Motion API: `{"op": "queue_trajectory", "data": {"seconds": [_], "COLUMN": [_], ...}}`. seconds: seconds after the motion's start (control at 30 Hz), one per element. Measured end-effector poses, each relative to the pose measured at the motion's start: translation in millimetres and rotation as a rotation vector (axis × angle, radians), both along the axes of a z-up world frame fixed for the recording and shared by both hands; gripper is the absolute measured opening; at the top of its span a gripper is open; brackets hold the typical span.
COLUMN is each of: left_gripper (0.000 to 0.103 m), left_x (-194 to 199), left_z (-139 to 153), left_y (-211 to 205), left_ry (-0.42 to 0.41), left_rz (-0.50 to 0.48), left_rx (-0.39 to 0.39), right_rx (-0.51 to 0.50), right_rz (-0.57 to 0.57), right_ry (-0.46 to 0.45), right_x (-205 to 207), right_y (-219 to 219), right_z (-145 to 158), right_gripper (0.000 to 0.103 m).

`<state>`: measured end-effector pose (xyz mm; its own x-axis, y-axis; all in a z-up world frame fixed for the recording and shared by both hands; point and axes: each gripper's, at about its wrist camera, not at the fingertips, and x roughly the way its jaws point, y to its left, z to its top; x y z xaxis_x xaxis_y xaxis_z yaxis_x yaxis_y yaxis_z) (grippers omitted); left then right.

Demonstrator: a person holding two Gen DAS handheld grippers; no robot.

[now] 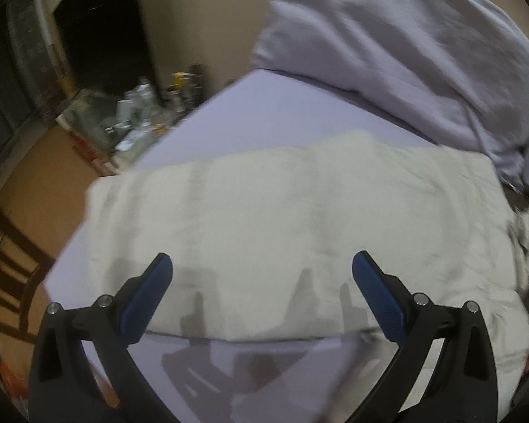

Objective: Fold large clothes
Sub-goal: 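Grasp the other sleeve cuff with the left gripper and lift it, then carry the sleeve across the jacket body and release it with the left gripper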

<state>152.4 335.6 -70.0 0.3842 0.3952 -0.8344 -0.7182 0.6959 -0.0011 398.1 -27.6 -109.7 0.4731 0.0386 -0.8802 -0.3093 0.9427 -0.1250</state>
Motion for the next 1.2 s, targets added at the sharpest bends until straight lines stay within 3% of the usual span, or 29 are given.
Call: {"op": "queue_trajectory", "data": {"seconds": [0.17,0.3,0.57,0.67,0.83,0.93,1.03,1.2], "left_gripper": [0.099,0.091,0.078,0.073,0.036,0.021,0.014,0.013], "left_x": [-33.2,-55.5,-83.9,-89.8,-87.7,-86.0,-82.3,-71.6], "left_z": [-2.6,-10.6,-44.0,-46.1,-40.3,-35.8,-27.8,6.7], "left_y": [46.6,76.3,100.4,97.6,94.7,88.6,81.9,68.0], "left_ry": [0.006,0.004,-0.005,-0.039,-0.069,-0.081,-0.088,-0.162], "left_rz": [0.116,0.186,0.278,0.301,0.298,0.291,0.285,0.247], "left_rx": [-0.003,-0.039,-0.169,-0.172,-0.175,-0.17,-0.158,-0.126], "right_rx": [0.001,0.002,0.003,0.003,0.003,0.006,0.012,0.008], "right_rz": [0.001,0.001,0.002,0.0,0.0,0.006,0.02,0.04], "right_ry": [0.0,0.001,0.004,0.005,0.015,0.022,0.024,0.025], "right_x": [-0.1,-0.2,-0.9,-0.8,-1.6,-2.0,-3.6,-10.0], "right_y": [-0.2,-0.5,0.4,-0.2,0.6,-0.7,-2.4,-3.8], "right_z": [0.1,-0.1,0.2,-0.1,0.5,1.3,2.6,5.8], "right_gripper": [0.091,0.091,0.091,0.091,0.091,0.091,0.091,0.091]}}
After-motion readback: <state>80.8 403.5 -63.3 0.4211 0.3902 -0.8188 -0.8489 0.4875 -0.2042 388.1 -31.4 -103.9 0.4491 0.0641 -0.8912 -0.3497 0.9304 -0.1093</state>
